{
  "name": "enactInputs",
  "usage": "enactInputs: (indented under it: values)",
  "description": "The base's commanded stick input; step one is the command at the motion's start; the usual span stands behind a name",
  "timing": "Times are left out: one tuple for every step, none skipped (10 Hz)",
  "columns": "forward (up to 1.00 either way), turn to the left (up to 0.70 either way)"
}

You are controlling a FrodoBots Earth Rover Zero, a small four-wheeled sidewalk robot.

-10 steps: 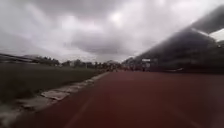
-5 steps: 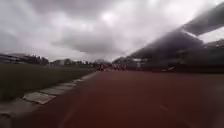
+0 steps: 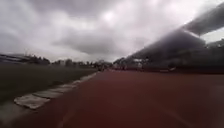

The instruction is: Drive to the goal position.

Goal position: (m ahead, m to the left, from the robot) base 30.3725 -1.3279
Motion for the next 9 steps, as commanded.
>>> enactInputs:
  values:
    - [0.50,0.02]
    - [0.50,0.02]
    - [0.50,0.02]
    - [0.50,0.02]
    - [0.50,0.02]
    - [0.50,0.02]
    - [0.50,0.02]
    - [0.50,0.02]
    - [0.50,0.02]
